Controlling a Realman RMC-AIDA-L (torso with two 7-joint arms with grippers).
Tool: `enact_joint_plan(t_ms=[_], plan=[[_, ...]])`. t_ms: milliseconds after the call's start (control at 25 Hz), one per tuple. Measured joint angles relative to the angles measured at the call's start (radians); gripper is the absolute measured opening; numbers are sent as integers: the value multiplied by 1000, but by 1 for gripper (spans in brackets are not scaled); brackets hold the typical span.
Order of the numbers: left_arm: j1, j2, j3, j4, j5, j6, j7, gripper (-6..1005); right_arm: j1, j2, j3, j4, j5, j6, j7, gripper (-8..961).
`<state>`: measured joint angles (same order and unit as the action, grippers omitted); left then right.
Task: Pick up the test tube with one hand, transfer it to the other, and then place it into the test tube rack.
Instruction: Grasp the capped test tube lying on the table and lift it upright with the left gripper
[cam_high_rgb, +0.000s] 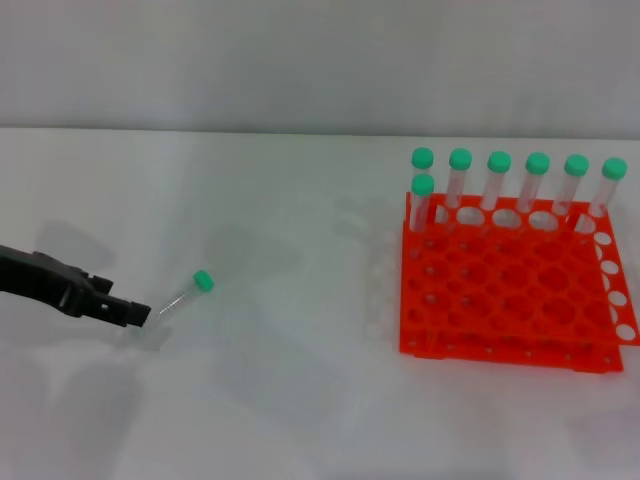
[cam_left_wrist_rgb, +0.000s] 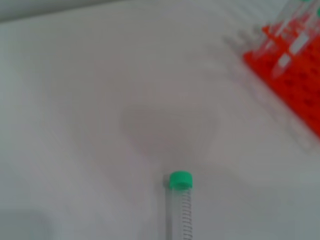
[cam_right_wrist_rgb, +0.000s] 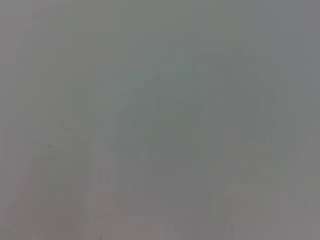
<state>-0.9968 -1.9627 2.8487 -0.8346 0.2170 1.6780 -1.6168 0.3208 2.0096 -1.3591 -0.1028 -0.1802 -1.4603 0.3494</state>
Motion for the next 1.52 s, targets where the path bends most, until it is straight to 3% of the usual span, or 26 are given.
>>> enact_joint_plan(t_ms=[480, 840, 1160, 1360, 1520], plan=[[-55, -68, 0, 66, 148, -213, -6, 859, -5, 0, 0, 4, -2, 6, 2, 847], [-62, -74, 0, 73, 163, -255, -16, 859, -8, -2, 7, 8, 3, 8, -2, 845], [-65, -74, 0, 88, 190, -268, -18, 654, -6, -2, 5, 7, 4, 8, 0, 844], [-71, -75, 0, 106, 216, -289, -20, 453, -2, 0, 2, 7, 3, 8, 4, 843], [-78, -74, 0, 113, 237, -307, -24, 446, 0, 0, 1, 7, 2, 8, 7, 843]])
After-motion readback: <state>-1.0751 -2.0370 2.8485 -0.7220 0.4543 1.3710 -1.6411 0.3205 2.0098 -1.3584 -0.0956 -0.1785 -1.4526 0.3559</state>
